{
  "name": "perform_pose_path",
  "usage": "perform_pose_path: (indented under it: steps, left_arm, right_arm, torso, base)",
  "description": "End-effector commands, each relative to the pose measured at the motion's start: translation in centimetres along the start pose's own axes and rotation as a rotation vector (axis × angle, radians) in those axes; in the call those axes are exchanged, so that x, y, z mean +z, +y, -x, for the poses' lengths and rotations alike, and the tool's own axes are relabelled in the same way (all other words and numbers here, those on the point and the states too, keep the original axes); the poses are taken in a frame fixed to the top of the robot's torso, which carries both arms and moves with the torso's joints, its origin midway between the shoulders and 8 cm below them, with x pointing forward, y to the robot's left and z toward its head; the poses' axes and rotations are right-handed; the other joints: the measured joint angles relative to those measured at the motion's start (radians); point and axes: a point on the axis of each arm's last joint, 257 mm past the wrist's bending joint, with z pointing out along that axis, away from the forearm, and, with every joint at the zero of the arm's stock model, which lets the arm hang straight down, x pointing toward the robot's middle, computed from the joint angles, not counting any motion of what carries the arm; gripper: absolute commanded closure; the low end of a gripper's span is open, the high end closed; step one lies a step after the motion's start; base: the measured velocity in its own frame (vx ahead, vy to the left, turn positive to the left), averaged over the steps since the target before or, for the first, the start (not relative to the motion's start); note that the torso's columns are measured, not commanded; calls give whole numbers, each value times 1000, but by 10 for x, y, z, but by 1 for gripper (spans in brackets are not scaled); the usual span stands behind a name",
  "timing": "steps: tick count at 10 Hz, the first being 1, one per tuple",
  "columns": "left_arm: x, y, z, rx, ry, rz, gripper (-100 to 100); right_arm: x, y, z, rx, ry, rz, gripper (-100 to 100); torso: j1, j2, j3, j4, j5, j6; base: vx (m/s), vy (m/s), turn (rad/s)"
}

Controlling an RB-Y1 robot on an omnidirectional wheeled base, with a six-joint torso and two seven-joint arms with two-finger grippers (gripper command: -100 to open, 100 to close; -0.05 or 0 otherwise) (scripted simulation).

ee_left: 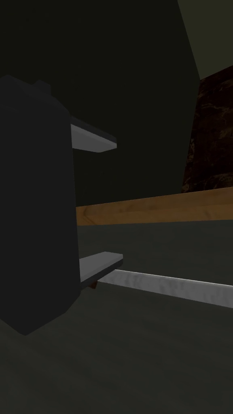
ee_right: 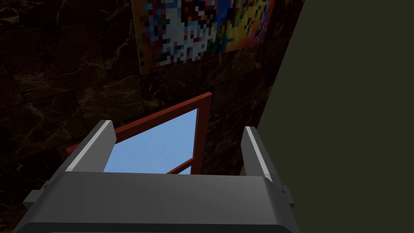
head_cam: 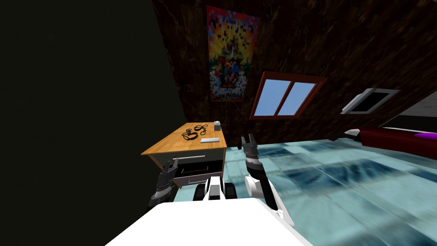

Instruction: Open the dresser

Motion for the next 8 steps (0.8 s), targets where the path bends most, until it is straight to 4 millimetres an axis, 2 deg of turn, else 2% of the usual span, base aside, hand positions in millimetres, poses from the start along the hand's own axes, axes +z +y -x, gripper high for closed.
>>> perform_pose_path:
  steps: [1,2,6,7,8]
  left_arm:
    - [2,0,1,0,1,3,-100]
    - [-13,6,-5,-4,-4,28,100]
    - [-41,3,-19,-9,-11,29,100]
    - [-46,2,-22,-10,-12,29,100]
    - [-43,4,-20,-9,-11,30,100]
  right_arm:
    - [0,0,0,0,0,0,0]
    - [0,0,0,0,0,0,0]
    - [0,0,0,0,0,0,0]
    - [0,0,0,0,0,0,0]
    - [0,0,0,0,0,0,0]
  torso:
    - [0,-1,-1,1,-1,1]
    - [0,0,-1,1,-1,0]
    - [-10,17,8,9,-9,-4]
    - [-10,18,8,10,-9,-4]
    - [-9,17,8,9,-9,-4]
  base:
    - [-19,-12,24]
    - [17,30,-56]
    - [38,53,-20]
    - [12,33,-12]
    - [4,14,-2]
